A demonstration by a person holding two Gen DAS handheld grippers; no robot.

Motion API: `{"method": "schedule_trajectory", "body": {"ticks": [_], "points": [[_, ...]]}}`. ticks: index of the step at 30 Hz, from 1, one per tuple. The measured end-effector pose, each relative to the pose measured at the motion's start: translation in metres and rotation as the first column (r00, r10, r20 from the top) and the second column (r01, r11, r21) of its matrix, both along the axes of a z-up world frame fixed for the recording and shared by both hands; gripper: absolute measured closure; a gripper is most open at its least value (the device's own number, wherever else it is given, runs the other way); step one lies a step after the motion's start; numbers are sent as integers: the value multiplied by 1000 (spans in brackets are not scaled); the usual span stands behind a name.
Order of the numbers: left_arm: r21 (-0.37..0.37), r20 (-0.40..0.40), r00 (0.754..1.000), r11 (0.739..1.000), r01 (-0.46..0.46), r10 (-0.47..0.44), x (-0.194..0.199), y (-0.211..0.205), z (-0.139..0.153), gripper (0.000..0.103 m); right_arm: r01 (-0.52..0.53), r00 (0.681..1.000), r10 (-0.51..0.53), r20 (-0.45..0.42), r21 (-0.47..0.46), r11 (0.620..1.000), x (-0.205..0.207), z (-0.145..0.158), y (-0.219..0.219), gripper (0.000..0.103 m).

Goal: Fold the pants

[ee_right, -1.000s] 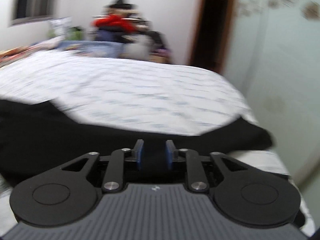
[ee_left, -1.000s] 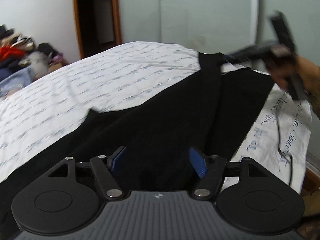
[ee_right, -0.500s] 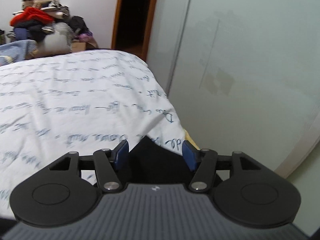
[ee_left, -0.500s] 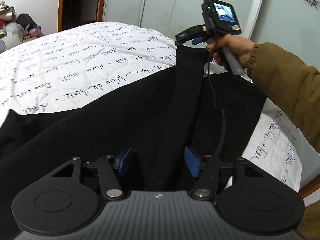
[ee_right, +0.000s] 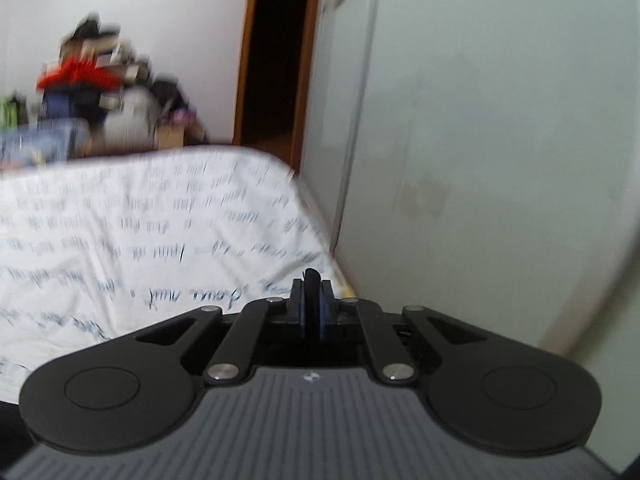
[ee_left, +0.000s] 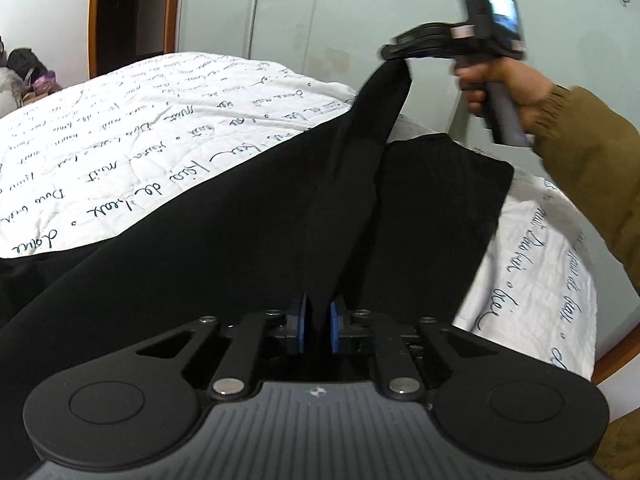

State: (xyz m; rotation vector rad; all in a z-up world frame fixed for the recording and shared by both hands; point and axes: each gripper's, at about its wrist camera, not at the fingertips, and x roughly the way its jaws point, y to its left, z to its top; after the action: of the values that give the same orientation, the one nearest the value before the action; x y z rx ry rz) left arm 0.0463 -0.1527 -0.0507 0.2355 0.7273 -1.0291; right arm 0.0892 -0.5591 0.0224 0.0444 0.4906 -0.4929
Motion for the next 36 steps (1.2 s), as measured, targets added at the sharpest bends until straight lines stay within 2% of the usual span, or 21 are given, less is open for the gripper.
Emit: {"method": "schedule_trajectory", "body": {"ticks": [3, 6, 10, 17, 19, 20, 21, 23, 24, 25, 27, 29, 30, 31, 32, 34, 36], "points": [[-4, 21, 999, 999, 33, -32, -13, 5, 4, 92, 44, 994, -51, 93, 79, 996, -49, 13, -8, 96], [-1, 24, 997, 998, 70, -70, -26, 10, 4, 92, 88, 982, -114, 149, 170, 982, -96, 12, -17, 96], [13, 24, 994, 995, 104, -104, -39, 15, 4, 92, 158, 964, -207, 167, 264, 952, -146, -7, -22, 96], [-3, -8, 987, 987, 161, -161, -57, 27, 4, 92, 234, 946, -295, 132, 351, 907, -191, -47, -22, 96], [-27, -30, 981, 982, 189, -190, -60, 35, 5, 92, 279, 938, -334, 97, 360, 890, -196, -58, -22, 95], [-37, -41, 980, 980, 194, -195, -60, 38, 6, 92, 319, 927, -368, 69, 370, 873, -197, -64, -23, 87], [-44, -49, 980, 981, 191, -193, -59, 43, 8, 92, 368, 911, -410, 42, 365, 855, -198, -68, -23, 83], [-51, -46, 987, 987, 150, -152, -58, 56, 12, 92, 447, 883, -469, 28, 256, 857, -195, -66, -8, 82], [-52, -37, 992, 991, 121, -123, -57, 62, 14, 92, 438, 890, -453, 50, 185, 880, -192, -60, 6, 80], [-48, -28, 996, 995, 85, -87, -55, 70, 17, 92, 408, 906, -418, 69, 127, 904, -190, -54, 23, 77], [-49, -20, 1000, 999, 4, -5, -48, 84, 20, 92, 299, 949, -303, 86, 57, 953, -180, -42, 59, 60], [-48, -23, 997, 996, -77, 76, -40, 98, 22, 92, 73, 995, -74, 67, 14, 997, -164, -32, 103, 61], [-41, -22, 993, 993, -113, 112, -36, 104, 23, 92, -56, 997, 58, 49, -47, 997, -156, -29, 131, 61], [-31, -18, 989, 988, -149, 148, -32, 111, 23, 92, -180, 983, 184, 16, -139, 974, -149, -27, 162, 61], [-20, -8, 983, 983, -183, 183, -30, 117, 23, 92, -303, 952, 302, -39, -241, 922, -144, -30, 192, 61], [-5, 7, 973, 973, -233, 233, -25, 128, 24, 91, -486, 873, 453, -182, -409, 772, -139, -42, 245, 61], [11, 16, 963, 963, -269, 269, -22, 137, 23, 91, -622, 782, 543, -307, -440, 647, -133, -59, 282, 64]]}}
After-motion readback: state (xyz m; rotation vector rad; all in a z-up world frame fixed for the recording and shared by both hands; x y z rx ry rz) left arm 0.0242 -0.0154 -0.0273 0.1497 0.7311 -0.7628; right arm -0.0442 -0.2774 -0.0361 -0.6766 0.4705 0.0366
